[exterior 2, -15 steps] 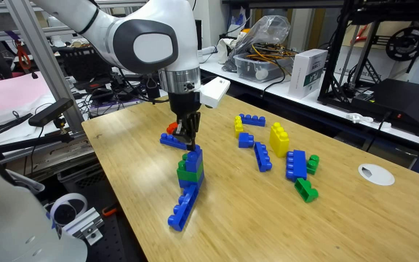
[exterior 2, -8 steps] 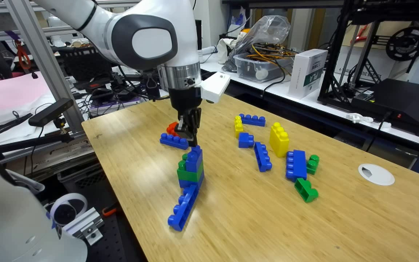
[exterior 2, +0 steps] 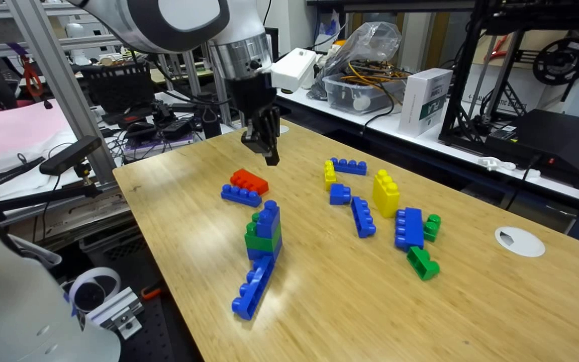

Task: Move the blue and green object, then pick up the blue object and put it on the blue and green object

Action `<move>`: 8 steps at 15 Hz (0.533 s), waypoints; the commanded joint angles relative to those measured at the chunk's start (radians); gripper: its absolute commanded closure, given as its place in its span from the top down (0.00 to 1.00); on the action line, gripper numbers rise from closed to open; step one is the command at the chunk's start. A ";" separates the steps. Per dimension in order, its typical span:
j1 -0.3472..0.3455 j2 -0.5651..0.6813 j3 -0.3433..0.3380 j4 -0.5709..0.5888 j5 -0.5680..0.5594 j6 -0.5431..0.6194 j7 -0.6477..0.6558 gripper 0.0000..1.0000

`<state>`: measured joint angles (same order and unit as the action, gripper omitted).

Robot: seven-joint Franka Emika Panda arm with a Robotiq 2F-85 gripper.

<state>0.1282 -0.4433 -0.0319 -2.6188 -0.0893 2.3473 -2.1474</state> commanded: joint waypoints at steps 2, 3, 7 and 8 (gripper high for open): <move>-0.003 0.040 -0.004 0.061 0.014 -0.075 0.102 0.47; -0.001 0.044 -0.007 0.071 0.023 -0.093 0.119 0.55; 0.008 0.052 -0.011 0.092 0.020 -0.124 0.126 0.82; -0.001 0.060 -0.005 0.103 0.020 -0.140 0.162 0.90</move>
<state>0.1284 -0.4105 -0.0349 -2.5542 -0.0877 2.2592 -2.0223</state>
